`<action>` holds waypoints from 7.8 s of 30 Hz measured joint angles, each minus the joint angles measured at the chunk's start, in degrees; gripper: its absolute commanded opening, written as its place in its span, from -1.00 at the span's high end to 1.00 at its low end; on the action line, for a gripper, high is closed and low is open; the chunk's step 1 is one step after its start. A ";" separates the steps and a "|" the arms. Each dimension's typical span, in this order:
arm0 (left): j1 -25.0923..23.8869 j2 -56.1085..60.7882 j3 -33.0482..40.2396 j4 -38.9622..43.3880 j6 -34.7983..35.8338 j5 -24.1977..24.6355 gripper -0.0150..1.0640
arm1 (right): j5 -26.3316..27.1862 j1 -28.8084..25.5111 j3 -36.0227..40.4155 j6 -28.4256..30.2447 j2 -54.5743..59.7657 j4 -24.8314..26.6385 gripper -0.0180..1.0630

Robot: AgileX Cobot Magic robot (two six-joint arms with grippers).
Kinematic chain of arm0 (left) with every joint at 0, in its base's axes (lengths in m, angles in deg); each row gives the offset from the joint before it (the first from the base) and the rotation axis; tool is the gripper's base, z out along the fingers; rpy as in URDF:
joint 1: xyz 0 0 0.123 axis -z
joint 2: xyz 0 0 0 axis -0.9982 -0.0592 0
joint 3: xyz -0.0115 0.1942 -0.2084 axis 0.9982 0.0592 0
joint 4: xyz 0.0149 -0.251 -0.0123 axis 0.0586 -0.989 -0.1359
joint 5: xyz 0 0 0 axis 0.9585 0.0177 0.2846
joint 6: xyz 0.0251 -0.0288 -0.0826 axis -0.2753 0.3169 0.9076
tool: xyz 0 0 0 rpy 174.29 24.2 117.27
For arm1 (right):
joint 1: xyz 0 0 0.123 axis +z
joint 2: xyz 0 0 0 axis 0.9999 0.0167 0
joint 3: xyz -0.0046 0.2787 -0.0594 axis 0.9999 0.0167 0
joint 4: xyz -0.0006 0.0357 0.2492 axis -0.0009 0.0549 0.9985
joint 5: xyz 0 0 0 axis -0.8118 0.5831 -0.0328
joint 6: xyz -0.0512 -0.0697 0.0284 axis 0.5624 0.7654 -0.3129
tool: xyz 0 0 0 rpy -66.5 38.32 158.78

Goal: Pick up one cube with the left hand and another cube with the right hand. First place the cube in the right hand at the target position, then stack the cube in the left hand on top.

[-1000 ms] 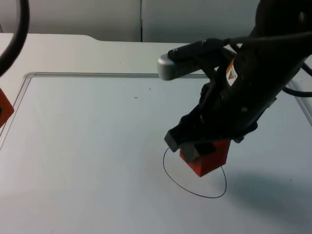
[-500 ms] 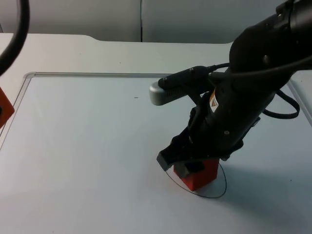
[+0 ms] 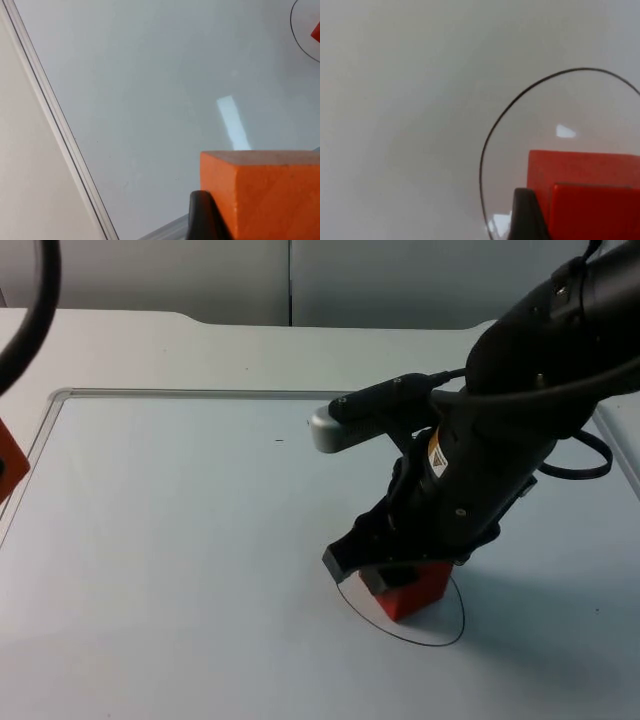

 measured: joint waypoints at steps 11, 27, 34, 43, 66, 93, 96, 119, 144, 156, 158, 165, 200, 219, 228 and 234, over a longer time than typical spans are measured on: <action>0.00 0.00 0.00 0.00 0.00 0.00 0.58 | -0.49 0.00 0.00 -0.36 0.00 -0.11 0.97; 0.00 0.00 0.00 0.00 0.00 0.00 0.58 | -1.00 0.00 0.00 -0.45 0.11 0.45 -0.58; 0.00 0.00 0.00 0.00 0.00 0.00 0.58 | -1.60 0.00 0.00 -0.45 0.44 0.68 -0.76; 0.00 0.00 0.00 0.00 0.00 0.00 0.58 | -1.85 0.00 -0.10 -0.45 -5.48 0.68 -0.76; 0.00 -3.33 -1.83 -6.45 -8.92 -3.88 0.75 | -7.44 0.00 -2.25 6.99 -61.26 -6.35 -0.76; 14.23 -53.09 -43.62 -14.41 -21.95 -0.11 0.77 | -22.99 0.00 -2.25 7.10 -72.44 -11.66 -0.76; 15.03 -56.43 -46.17 -13.89 -21.95 0.45 0.77 | -23.13 0.00 -2.25 7.10 -72.44 -11.85 -0.76; 17.90 -61.22 -44.98 -9.65 -26.19 -2.49 0.77 | -23.70 0.00 -2.25 7.44 -72.44 -12.73 -0.76; 17.90 -61.22 -43.29 -11.43 -26.57 -6.72 0.77 | -23.81 0.00 -2.25 7.55 -72.44 -12.73 -0.76; 17.90 -62.66 -43.29 -11.31 -26.80 -6.47 0.77 | -24.02 0.00 -2.25 7.55 -72.44 -12.73 -0.76; 17.90 -63.06 -43.29 -11.31 -26.80 -6.36 0.77 | -24.02 0.00 -2.25 7.55 -72.44 -12.73 -0.76; 17.90 -63.91 -43.29 -11.31 -26.80 -6.35 0.77 | -24.02 0.00 -2.25 7.55 -72.44 -12.73 -0.76; 17.90 -64.22 -43.29 -13.17 -26.27 -4.86 -0.31 | -24.02 0.00 -2.25 7.55 -72.44 -12.73 -0.76; 17.90 -59.69 -43.29 -11.55 -25.40 -4.74 -0.31 | -24.02 0.00 -2.25 7.55 -72.44 -12.73 -0.76; 17.90 -48.14 -43.29 -8.82 -25.40 -4.37 -0.31 | -24.02 0.00 -2.25 7.55 -72.44 -12.53 -0.76; 17.90 -36.84 -43.29 -8.49 -25.40 -4.26 -0.31 | -24.02 0.00 -2.25 7.55 -72.44 -12.53 -0.76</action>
